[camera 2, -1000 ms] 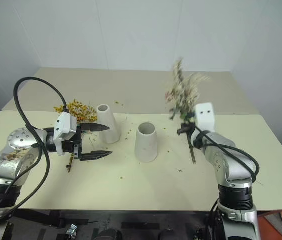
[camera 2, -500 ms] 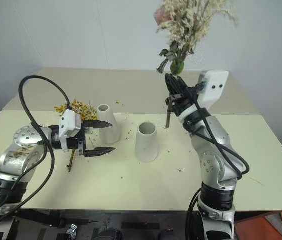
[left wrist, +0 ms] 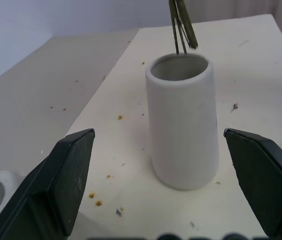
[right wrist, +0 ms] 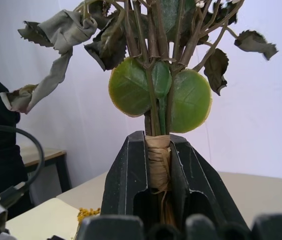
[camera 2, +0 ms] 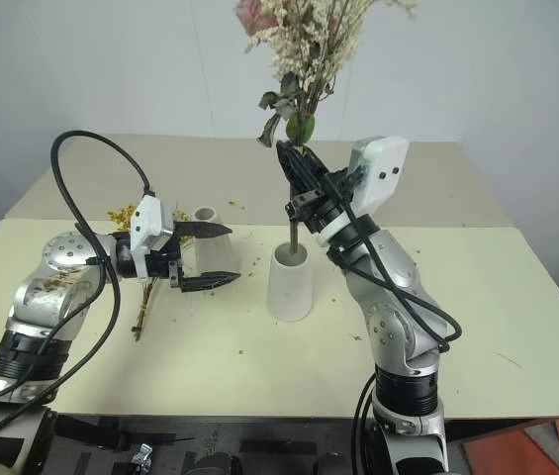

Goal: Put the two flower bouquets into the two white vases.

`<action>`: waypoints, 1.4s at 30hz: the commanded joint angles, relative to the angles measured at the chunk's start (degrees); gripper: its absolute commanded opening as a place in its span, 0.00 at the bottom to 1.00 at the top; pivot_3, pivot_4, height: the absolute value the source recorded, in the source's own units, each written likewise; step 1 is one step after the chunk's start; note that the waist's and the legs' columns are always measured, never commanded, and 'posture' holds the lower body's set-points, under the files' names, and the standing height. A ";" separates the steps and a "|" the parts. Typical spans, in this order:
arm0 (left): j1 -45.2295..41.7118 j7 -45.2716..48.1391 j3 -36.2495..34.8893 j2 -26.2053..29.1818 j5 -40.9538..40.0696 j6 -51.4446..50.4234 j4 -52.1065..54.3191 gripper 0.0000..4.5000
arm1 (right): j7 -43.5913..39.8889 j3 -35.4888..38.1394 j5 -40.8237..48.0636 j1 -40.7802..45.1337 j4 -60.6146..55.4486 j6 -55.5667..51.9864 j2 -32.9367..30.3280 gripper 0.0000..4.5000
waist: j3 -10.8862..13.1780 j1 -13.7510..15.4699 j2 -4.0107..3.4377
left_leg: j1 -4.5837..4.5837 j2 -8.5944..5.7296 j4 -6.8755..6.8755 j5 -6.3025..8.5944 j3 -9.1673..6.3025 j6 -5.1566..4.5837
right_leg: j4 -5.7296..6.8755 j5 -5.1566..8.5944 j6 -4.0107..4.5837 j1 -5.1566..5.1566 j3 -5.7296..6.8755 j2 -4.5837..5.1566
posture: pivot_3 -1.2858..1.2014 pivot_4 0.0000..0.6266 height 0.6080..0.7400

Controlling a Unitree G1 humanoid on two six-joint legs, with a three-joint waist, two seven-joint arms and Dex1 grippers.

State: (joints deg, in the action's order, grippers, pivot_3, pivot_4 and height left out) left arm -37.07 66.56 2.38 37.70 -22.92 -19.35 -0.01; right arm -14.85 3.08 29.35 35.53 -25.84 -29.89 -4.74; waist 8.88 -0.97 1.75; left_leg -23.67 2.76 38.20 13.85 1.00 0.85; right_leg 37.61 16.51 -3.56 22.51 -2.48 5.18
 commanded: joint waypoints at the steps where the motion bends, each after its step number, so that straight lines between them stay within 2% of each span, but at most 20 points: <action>1: -1.74 0.96 -1.42 0.30 -1.95 -0.90 0.74 1.00 | -0.14 -1.45 -0.64 -0.79 -0.97 3.15 0.90 0.06 | 0.00 -0.08 0.00 | 0.00 0.00 0.00 0.00 0.00 0.00 | 0.00 0.00 0.00 0.00 0.00 0.00 | 0.52 0.24 1.00; 14: -1.73 1.17 -1.22 0.92 -2.10 -2.02 1.56 1.00 | -0.77 -5.66 -8.38 -5.55 3.68 10.53 1.11 0.06 | 0.00 -0.10 0.00 | 0.01 0.00 0.00 0.00 -0.01 0.00 | 0.02 0.00 0.00 0.01 0.00 -0.01 | 0.52 0.24 1.00; 26: -2.42 1.35 -0.92 0.80 -1.83 -1.97 0.91 1.00 | -1.21 -5.99 -9.60 -11.19 0.60 10.98 -0.10 0.96 | 0.00 -0.05 0.00 | 0.00 0.00 0.00 0.00 -0.02 0.01 | 0.01 0.00 0.00 0.01 0.00 0.00 | 0.52 0.24 1.00; 27: -2.52 1.39 -0.88 0.77 -1.76 -1.87 0.73 1.00 | -1.21 -5.91 -9.59 -11.53 0.33 10.89 -0.21 0.99 | 0.00 -0.06 0.00 | 0.00 0.00 0.00 0.00 -0.01 0.01 | 0.01 0.00 0.00 0.01 0.00 0.00 | 0.52 0.24 1.00; 35: -2.67 1.47 -0.86 0.63 -1.36 -1.22 0.08 1.00 | -1.47 -5.06 -8.83 -14.24 -2.29 9.95 -1.91 0.99 | 0.00 -0.03 0.00 | 0.01 0.00 0.00 0.00 -0.02 0.00 | 0.01 0.00 0.00 0.00 0.00 -0.01 | 0.52 0.24 1.00; 42: -1.25 0.88 -1.86 1.44 -1.56 -1.79 1.40 1.00 | -4.36 -3.43 -4.53 -18.01 -7.08 6.65 -6.32 0.99 | 0.01 0.07 0.00 | 0.01 0.00 0.00 0.00 -0.02 0.00 | -0.02 0.00 0.00 -0.01 0.00 0.00 | 0.52 0.24 1.00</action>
State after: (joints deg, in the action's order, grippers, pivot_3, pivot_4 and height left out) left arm -38.22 67.93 2.28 38.14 -24.14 -21.48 -0.55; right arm -18.11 -1.73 22.82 17.65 -29.42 -22.22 -10.11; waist 8.89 -0.90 1.75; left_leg -23.66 2.76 38.21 13.85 0.97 0.86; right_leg 37.59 16.51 -3.56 22.50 -2.48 5.18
